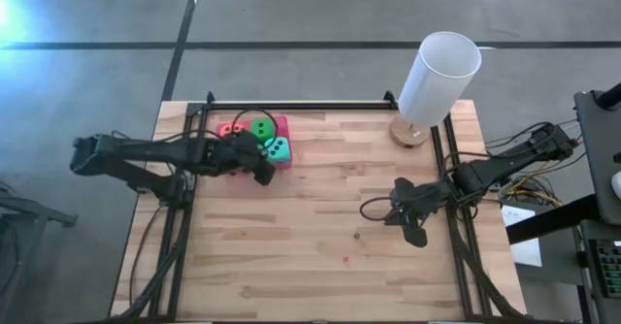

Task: Pick & Place Dice
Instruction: Put the small blue dice into the red bin

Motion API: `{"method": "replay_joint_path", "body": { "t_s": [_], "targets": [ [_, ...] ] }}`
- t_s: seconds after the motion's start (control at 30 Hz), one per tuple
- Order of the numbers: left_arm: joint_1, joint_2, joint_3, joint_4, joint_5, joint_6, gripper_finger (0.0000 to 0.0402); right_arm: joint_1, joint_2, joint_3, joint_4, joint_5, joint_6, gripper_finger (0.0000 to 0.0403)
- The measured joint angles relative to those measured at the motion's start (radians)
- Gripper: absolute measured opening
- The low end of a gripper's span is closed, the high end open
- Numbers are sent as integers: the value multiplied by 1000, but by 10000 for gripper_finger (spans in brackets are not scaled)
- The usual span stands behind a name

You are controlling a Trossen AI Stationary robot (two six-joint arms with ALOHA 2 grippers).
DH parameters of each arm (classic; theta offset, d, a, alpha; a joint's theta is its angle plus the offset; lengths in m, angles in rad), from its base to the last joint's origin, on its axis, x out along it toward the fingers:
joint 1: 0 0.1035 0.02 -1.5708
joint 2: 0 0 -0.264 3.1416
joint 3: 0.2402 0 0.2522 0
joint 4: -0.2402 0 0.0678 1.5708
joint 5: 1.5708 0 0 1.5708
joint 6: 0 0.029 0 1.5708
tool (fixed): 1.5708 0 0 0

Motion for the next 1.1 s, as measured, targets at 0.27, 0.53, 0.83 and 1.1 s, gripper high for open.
{"method": "replay_joint_path", "body": {
  "t_s": [0.27, 0.53, 0.83, 1.1],
  "targets": [
    [116, -2, 0, -94, 4, -72, 46, 0, 0, 0, 0, 78, 0, 52],
    [246, -3, 0, -147, 49, -74, 46, 0, 0, 0, 0, 215, 0, 52],
    [369, -2, -44, -189, 120, -74, 46, 0, 0, 0, 0, 241, 1, 52],
    [394, -2, -122, -215, 152, -120, 46, 0, 0, 0, 0, 244, 5, 52]
  ]
}}
